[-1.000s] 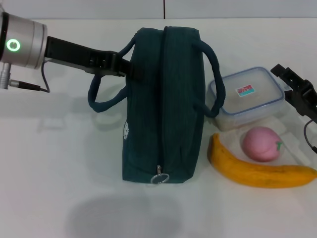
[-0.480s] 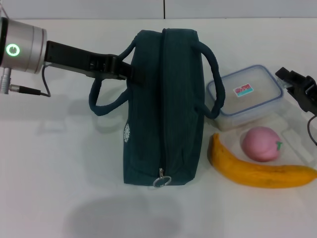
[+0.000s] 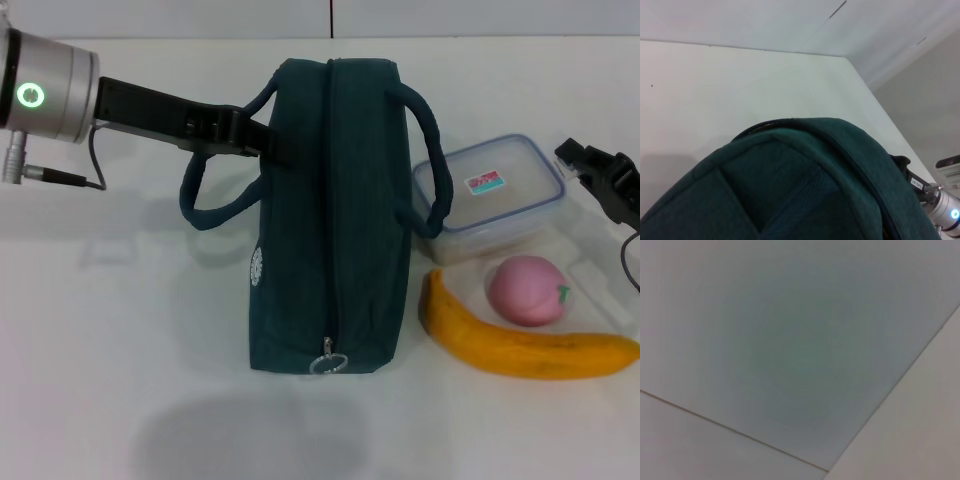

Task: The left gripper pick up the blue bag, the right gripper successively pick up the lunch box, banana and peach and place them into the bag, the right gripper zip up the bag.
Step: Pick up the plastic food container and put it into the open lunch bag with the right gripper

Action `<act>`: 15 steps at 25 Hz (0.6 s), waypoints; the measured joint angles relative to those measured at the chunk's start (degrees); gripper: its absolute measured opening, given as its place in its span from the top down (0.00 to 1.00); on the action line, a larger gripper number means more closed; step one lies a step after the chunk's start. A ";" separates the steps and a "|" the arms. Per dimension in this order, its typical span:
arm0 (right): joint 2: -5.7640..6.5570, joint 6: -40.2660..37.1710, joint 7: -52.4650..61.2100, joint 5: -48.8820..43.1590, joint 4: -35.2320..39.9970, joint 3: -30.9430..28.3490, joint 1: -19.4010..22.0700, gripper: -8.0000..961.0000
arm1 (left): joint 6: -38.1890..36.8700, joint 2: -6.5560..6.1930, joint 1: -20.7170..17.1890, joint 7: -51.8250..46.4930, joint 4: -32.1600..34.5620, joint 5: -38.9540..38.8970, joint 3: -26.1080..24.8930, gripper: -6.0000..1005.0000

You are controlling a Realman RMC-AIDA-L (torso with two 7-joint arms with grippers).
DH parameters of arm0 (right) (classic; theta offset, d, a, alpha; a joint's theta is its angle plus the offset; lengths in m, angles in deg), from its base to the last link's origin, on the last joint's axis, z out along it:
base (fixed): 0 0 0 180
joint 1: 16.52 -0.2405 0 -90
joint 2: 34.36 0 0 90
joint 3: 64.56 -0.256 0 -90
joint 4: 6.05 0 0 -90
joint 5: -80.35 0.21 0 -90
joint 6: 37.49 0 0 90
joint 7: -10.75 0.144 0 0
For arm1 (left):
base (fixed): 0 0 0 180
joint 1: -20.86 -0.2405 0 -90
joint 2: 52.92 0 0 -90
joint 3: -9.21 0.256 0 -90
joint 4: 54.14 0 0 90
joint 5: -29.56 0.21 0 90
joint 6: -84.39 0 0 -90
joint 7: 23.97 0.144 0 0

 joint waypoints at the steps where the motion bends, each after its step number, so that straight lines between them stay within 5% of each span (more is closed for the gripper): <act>1: -0.07 -0.25 0.36 0.20 -0.10 -0.12 0.00 0.89 | 0.00 0.00 0.06 0.04 0.02 0.00 0.01 0.95; 15: -0.18 -7.56 18.46 1.49 0.05 -0.97 0.01 0.88 | 0.36 0.00 0.59 0.25 0.26 -0.41 0.07 0.95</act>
